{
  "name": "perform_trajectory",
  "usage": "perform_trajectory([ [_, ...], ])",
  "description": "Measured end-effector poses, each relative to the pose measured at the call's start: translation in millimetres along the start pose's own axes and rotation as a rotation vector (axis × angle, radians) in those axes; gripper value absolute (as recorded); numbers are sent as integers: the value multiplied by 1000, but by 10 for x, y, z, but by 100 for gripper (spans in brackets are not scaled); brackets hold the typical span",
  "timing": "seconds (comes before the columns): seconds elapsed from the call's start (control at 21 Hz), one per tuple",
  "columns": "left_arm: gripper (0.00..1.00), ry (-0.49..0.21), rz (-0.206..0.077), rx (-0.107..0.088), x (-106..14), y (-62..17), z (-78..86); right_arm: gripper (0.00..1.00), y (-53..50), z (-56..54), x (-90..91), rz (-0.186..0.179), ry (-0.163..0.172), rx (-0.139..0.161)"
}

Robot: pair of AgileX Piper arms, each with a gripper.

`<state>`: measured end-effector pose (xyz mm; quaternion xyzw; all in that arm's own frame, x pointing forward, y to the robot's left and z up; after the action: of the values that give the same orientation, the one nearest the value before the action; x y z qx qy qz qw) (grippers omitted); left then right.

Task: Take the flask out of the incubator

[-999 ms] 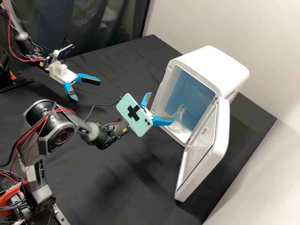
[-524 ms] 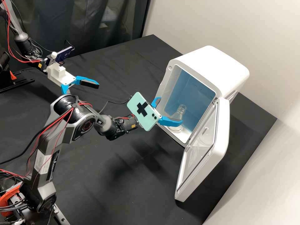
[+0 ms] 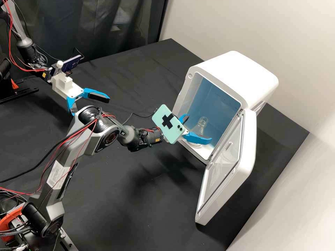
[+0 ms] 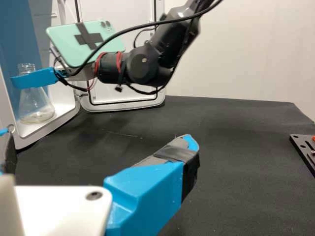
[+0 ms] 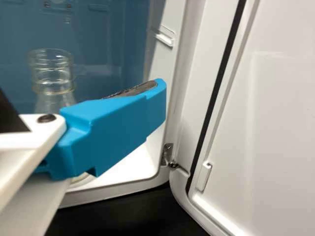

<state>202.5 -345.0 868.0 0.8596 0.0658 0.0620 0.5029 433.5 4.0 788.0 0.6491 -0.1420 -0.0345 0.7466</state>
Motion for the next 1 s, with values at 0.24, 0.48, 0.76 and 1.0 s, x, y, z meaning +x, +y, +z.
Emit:
perform_trajectory([
  [0.24, 100, 1, -5, -1, 4, -13, -5, 100, -71, -28, 203, 23, -25, -37],
  [0.48, 100, 2, -9, -4, 7, -23, -9, 100, -190, -125, 344, 5, -43, -64],
  [0.76, 100, 22, -10, -14, 6, -35, -44, 100, -423, -282, 485, 0, -62, -107],
  [1.0, 100, 45, -1, -26, 6, -30, -67, 100, -578, -302, 562, -23, -83, -154],
])
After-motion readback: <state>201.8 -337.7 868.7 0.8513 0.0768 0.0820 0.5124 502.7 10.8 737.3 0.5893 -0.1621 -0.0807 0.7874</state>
